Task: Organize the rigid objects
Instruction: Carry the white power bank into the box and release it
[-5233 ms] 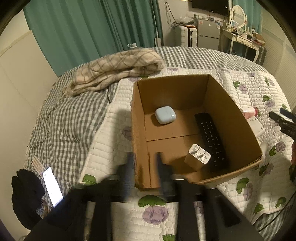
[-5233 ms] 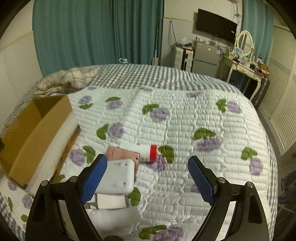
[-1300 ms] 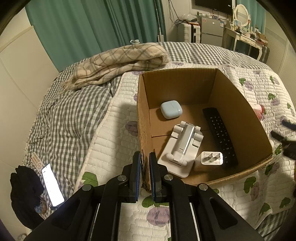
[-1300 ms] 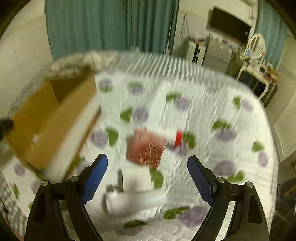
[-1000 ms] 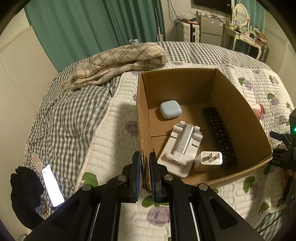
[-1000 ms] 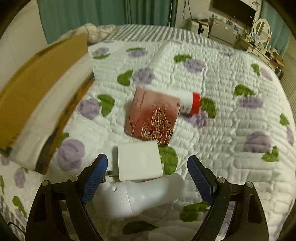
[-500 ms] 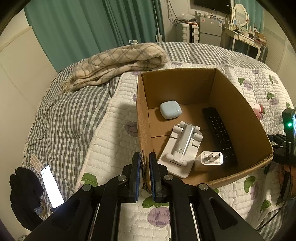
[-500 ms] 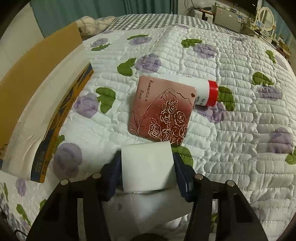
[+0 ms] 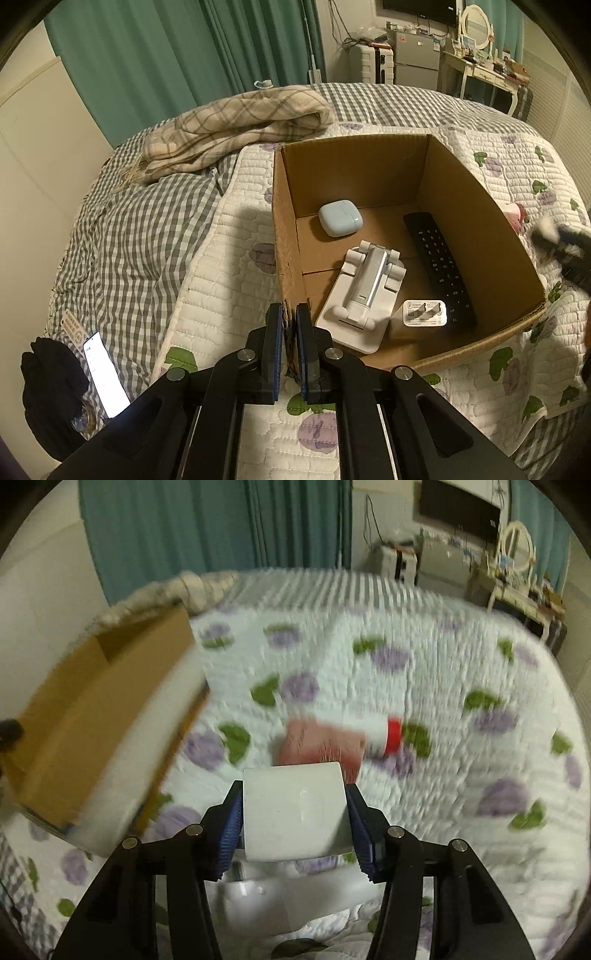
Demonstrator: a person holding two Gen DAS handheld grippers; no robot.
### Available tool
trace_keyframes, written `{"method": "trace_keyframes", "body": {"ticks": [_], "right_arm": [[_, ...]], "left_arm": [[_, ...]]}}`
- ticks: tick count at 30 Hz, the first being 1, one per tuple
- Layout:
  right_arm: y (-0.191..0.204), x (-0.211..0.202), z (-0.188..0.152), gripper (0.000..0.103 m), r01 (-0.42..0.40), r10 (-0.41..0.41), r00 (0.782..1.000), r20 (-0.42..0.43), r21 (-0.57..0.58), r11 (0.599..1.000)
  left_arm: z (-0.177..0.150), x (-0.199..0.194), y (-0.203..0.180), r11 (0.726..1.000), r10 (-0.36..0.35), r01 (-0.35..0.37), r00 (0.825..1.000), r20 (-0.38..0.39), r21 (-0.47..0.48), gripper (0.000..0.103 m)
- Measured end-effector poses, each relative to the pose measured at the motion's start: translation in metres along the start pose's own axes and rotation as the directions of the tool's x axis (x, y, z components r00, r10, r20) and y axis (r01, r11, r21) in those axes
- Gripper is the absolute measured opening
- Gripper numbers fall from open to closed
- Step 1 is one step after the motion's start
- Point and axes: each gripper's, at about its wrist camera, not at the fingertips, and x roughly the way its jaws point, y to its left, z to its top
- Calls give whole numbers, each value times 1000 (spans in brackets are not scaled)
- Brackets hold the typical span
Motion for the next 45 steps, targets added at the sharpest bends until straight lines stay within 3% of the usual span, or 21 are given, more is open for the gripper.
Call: {"method": "trace_keyframes", "body": {"ticks": [7, 11, 14, 18, 22, 30, 31, 32, 34, 38, 41, 45], "right_arm": [[48, -64, 68, 52, -66, 85, 980, 181, -107, 992], [93, -72, 91, 52, -114, 155, 964, 217, -188, 976], [126, -58, 90, 52, -158, 200, 963, 183, -224, 962], [157, -19, 79, 52, -233, 254, 965, 70, -227, 946], [177, 12, 63, 52, -234, 240, 971, -12, -258, 937], [179, 19, 51, 54, -221, 222, 975, -31, -283, 933], [177, 13, 53, 62, -210, 216, 976, -7, -281, 937], [174, 5, 57, 78, -194, 208, 978, 22, -275, 942], [163, -16, 64, 92, -171, 201, 975, 99, -253, 952], [136, -52, 78, 94, -135, 178, 966, 188, -219, 966], [110, -73, 76, 94, -54, 102, 966, 237, -201, 978], [73, -84, 61, 94, 55, -15, 970, 241, -160, 986]], "left_arm": [[1, 0, 1, 1000, -7, 7, 1000, -1, -12, 7], [1, 0, 2, 1000, -12, 12, 1000, -2, -17, 7], [0, -1, 3, 1000, -17, 17, 1000, -2, -18, 7], [0, 0, 4, 1000, -18, 18, 1000, -2, -11, 7], [0, 0, 4, 1000, -21, 21, 1000, -1, -14, 7], [0, 0, 4, 1000, -18, 18, 1000, -1, -12, 7], [0, 0, 4, 1000, -21, 21, 1000, -2, -13, 7], [-1, 0, 5, 1000, -21, 20, 1000, -5, -15, 7], [-1, -1, 6, 1000, -23, 23, 1000, 0, -16, 7], [0, -1, 8, 999, -30, 30, 1000, -6, -27, 7], [1, 0, 8, 999, -27, 26, 1000, -8, -30, 7], [0, -1, 6, 999, -29, 28, 999, -14, -24, 7]]}}
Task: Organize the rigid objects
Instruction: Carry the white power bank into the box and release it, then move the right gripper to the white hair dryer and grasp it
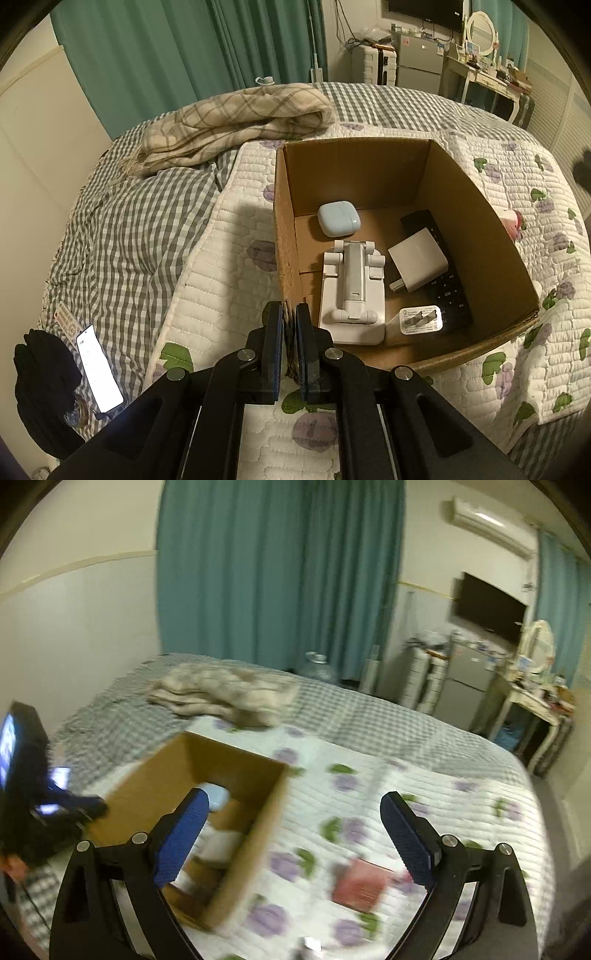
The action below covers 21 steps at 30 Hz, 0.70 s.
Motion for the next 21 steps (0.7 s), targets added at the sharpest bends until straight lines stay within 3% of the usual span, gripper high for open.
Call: {"method": "trace_keyframes", "body": {"ticks": [6, 10, 16, 21], "right_arm": [[-32, -2, -48, 94, 68, -65, 994, -92, 32, 997], [-47, 2, -92, 94, 109, -100, 978, -182, 42, 993], [-66, 17, -149, 94, 61, -20, 948, -318, 120, 991], [-60, 30, -158, 94, 2, 43, 940, -337, 132, 991]], "left_arm": [[1, 0, -2, 1000, -2, 2, 1000, -22, 4, 7], [2, 0, -5, 1000, 15, -15, 1000, -23, 14, 7], [3, 0, -5, 1000, 23, -23, 999, -25, 12, 7], [3, 0, -5, 1000, 28, -28, 999, -24, 7, 7]]}}
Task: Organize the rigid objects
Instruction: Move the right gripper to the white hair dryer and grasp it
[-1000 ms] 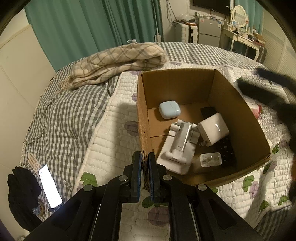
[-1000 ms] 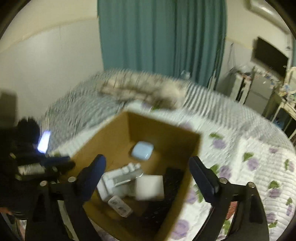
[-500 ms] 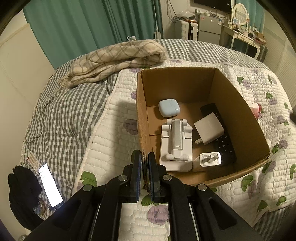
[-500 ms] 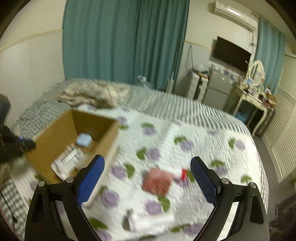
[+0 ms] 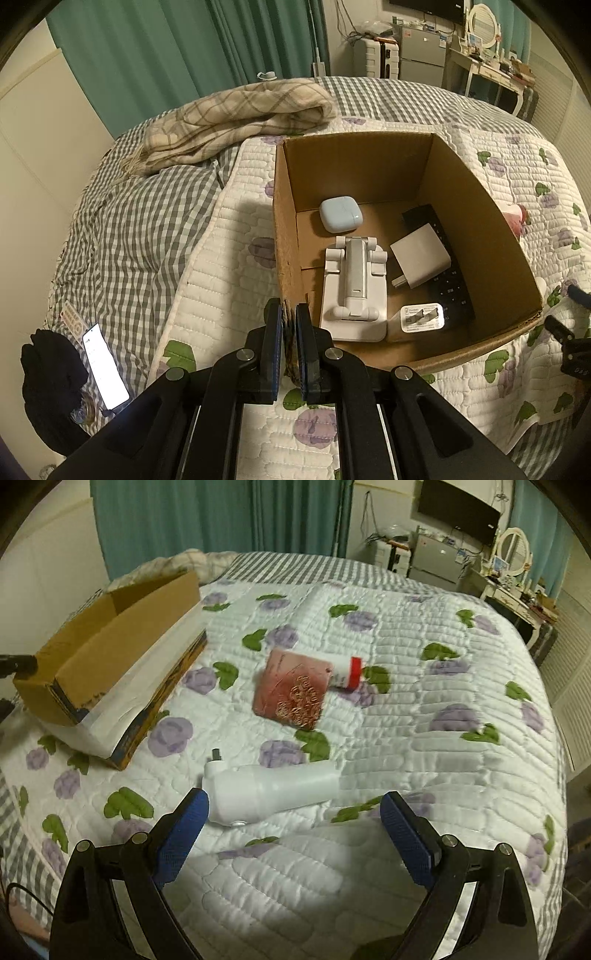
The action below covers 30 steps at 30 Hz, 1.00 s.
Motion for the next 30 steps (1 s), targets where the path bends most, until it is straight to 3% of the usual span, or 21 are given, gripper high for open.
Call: {"method": "trace_keyframes", "body": {"ticks": [2, 9, 14, 19, 23, 30], "right_arm": [[4, 11, 3, 94, -24, 24, 999, -28, -2, 1000], [22, 31, 3, 95, 45, -50, 993, -111, -48, 998], [12, 29, 8, 95, -5, 18, 994, -110, 112, 994], [19, 56, 16, 96, 24, 4, 986, -164, 170, 985], [15, 76, 25, 94, 14, 24, 988, -153, 239, 971], [15, 77, 24, 69, 14, 15, 994, -112, 248, 969]], "left_arm": [[0, 0, 0, 1000, -1, 1, 1000, 0, 0, 7], [0, 0, 0, 1000, -5, 5, 1000, 1, -2, 7], [0, 0, 0, 1000, -6, 6, 1000, 2, -1, 7], [1, 1, 1, 1000, -16, 16, 1000, 4, -3, 7], [1, 0, 2, 1000, -24, 24, 1000, 6, -5, 7], [1, 0, 4, 999, -31, 31, 999, 7, -10, 7]]}}
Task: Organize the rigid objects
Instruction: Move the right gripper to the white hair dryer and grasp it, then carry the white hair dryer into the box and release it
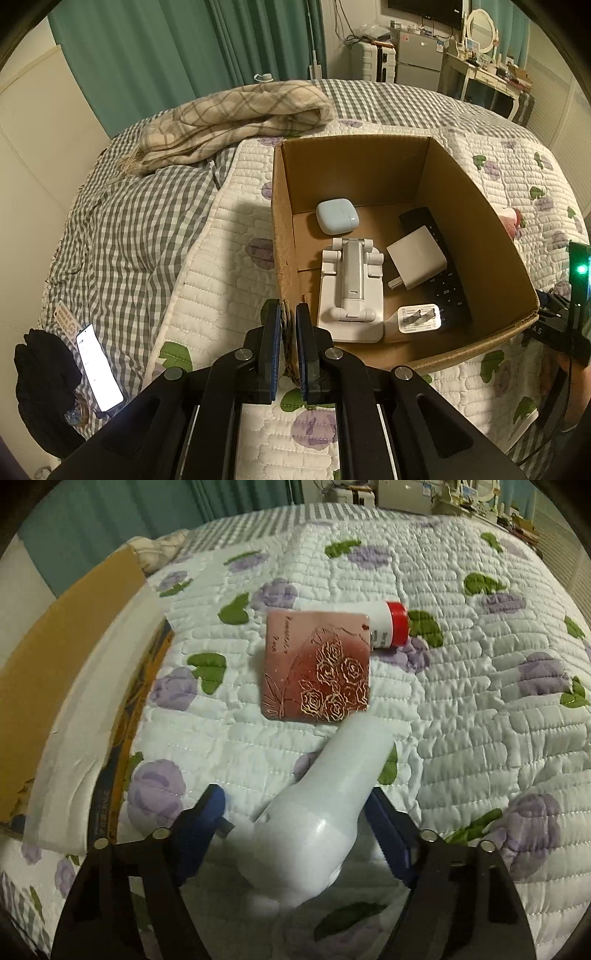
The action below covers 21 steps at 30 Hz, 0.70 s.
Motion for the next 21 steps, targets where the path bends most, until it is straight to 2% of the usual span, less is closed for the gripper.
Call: {"method": "trace_keyframes", "body": {"ticks": [7, 12, 16, 21], "right_arm": [[5, -21, -5, 67, 3, 0, 997, 72, -43, 999], [19, -51, -5, 67, 31, -12, 986, 168, -113, 993], [33, -91, 6, 67, -1, 43, 967, 252, -165, 986], [70, -140, 39, 67, -41, 141, 921, 363, -271, 962]], "left_arm": [[0, 0, 1, 1000, -3, 3, 1000, 1, -2, 7], [0, 0, 1, 1000, -2, 2, 1000, 1, 0, 7], [0, 0, 1, 1000, -3, 3, 1000, 1, -2, 7], [0, 0, 1, 1000, -3, 3, 1000, 1, -2, 7]]}}
